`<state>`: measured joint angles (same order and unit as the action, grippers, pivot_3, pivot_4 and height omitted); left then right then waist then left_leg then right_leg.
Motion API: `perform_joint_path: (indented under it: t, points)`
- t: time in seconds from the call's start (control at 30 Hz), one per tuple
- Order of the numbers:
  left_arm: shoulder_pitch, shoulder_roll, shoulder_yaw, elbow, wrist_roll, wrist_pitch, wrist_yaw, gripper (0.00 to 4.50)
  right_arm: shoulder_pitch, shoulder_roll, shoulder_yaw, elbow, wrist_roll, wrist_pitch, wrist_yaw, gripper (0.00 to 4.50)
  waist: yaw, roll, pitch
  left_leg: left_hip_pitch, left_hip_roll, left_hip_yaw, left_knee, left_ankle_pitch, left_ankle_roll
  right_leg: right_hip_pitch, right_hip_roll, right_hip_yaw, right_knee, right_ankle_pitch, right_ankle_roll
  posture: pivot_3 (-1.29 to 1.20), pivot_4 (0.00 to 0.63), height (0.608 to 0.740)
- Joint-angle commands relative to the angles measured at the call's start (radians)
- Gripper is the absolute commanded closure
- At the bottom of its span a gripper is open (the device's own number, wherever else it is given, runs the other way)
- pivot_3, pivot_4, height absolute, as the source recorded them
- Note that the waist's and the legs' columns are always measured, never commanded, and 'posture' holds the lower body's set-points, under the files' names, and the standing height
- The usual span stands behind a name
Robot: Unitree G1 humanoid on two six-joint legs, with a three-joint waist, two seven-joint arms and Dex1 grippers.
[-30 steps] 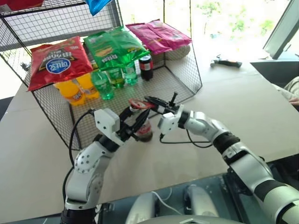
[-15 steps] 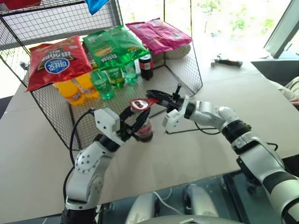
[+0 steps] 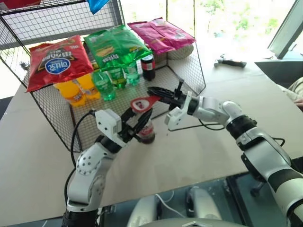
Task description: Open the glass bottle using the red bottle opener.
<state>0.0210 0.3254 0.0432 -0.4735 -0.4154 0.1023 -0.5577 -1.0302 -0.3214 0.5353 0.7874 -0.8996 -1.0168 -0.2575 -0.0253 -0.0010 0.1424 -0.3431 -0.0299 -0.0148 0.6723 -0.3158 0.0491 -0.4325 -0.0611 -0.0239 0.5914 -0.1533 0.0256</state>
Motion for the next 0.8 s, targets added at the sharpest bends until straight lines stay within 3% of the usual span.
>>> perform_joint_path:
  t: [0.03,0.37,0.77,0.8]
  points:
    - [-0.011,0.0,-0.037,0.019,0.006,0.02,-0.008,3.04,-0.042,0.017,0.038,-0.027,-0.022,-0.029,-0.003,4.5,0.0,0.0,0.0,0.0,0.0,0.0,0.0,0.0,0.0,0.0,0.0,0.0,0.0,0.0,0.0,0.0,0.15,0.735]
    - [-0.01,-0.001,-0.04,0.024,0.007,0.013,-0.011,3.04,-0.048,0.017,0.02,-0.017,0.037,-0.034,0.001,4.5,0.001,0.0,0.0,-0.001,0.0,-0.001,0.0,0.0,0.0,-0.001,0.0,-0.001,0.0,0.0,0.0,0.0,0.15,0.735]
    - [0.0,-0.005,-0.028,0.001,-0.006,0.003,-0.005,3.04,0.127,0.083,-0.113,0.034,0.506,0.024,0.304,4.5,0.009,-0.001,0.002,-0.002,0.0,-0.002,0.0,0.0,0.0,0.0,-0.001,-0.002,-0.002,0.0,0.0,0.0,0.15,0.735]
    - [0.0,-0.005,-0.027,-0.001,-0.008,0.003,-0.004,2.58,0.142,0.087,-0.125,0.025,0.532,0.038,0.323,4.5,0.009,-0.001,0.002,-0.002,0.0,-0.003,0.0,0.0,0.0,0.0,-0.001,-0.002,-0.002,0.0,0.0,0.0,0.15,0.735]
